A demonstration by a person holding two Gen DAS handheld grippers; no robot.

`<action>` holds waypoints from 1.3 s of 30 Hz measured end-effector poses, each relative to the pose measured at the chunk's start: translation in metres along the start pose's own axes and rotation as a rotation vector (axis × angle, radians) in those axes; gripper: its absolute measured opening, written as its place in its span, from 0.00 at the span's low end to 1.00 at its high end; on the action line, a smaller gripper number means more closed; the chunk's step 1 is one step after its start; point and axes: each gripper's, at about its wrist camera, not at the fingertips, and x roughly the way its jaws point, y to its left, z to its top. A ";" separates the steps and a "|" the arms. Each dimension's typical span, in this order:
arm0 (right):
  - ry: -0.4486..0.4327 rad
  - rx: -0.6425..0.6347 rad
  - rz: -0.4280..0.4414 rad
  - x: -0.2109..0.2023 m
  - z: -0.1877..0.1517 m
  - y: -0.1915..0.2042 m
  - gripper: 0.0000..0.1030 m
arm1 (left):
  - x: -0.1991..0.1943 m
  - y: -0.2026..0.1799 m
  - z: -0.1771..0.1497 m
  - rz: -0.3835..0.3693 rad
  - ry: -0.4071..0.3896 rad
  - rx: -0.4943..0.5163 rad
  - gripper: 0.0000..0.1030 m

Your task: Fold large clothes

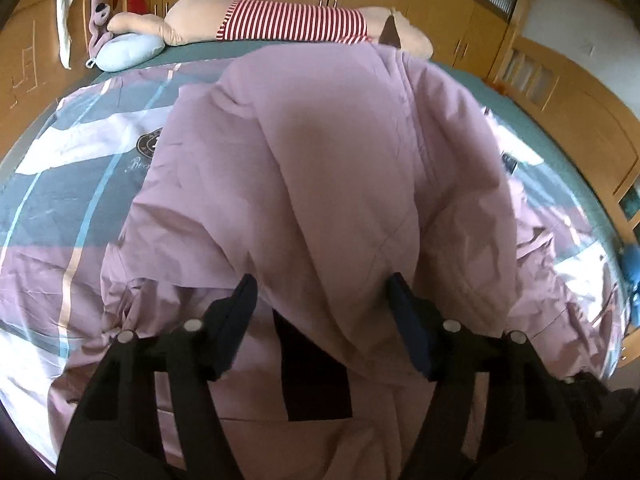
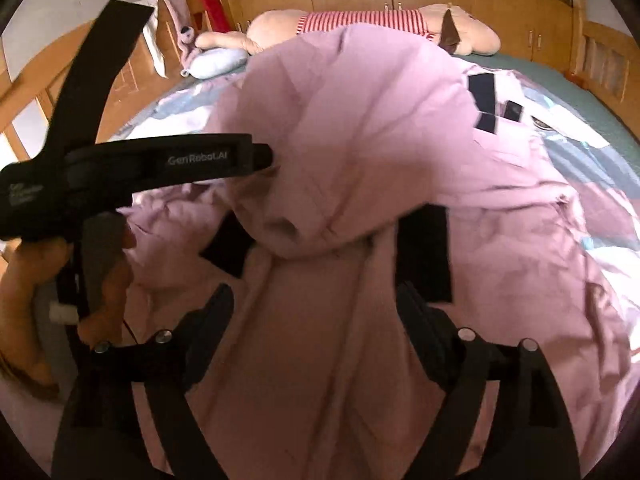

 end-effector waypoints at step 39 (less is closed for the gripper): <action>-0.046 0.060 -0.201 0.056 0.096 -0.052 0.31 | 0.026 0.026 -0.011 0.123 0.123 0.023 0.11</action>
